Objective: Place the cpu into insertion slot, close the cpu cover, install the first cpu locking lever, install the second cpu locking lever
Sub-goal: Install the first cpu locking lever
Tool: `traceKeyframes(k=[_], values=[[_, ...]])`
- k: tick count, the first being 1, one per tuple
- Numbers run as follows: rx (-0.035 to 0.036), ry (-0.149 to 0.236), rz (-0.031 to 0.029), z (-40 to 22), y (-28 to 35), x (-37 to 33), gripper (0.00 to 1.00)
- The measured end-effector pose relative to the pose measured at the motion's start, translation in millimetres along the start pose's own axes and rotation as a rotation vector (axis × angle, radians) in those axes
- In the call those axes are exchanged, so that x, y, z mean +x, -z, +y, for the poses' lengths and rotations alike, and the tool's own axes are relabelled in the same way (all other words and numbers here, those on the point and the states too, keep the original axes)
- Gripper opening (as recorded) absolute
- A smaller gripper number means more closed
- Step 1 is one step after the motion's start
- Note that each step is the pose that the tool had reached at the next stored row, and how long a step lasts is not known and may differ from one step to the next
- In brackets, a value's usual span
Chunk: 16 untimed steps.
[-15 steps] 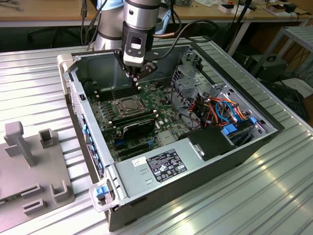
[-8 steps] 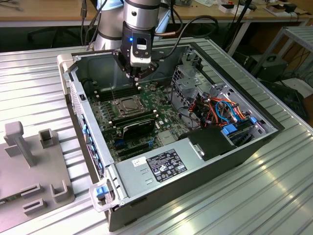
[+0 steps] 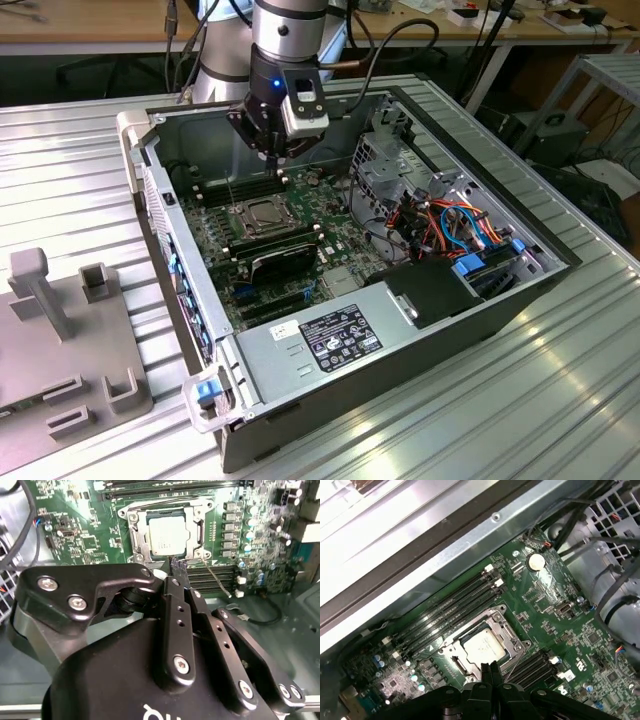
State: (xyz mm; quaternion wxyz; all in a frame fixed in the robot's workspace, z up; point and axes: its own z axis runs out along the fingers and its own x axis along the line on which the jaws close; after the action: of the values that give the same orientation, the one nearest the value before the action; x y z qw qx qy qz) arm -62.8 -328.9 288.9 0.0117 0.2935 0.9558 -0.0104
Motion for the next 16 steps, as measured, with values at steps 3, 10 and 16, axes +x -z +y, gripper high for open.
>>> traceKeyframes(k=[3,10,16], values=[[-0.001,0.037,-0.0005,-1.1,0.1,1.4,0.11],[-0.0011,0.04,-0.0005,-1.3,0.0,1.7,0.11],[-0.0011,0.041,-0.0005,-1.3,0.1,1.7,0.11]])
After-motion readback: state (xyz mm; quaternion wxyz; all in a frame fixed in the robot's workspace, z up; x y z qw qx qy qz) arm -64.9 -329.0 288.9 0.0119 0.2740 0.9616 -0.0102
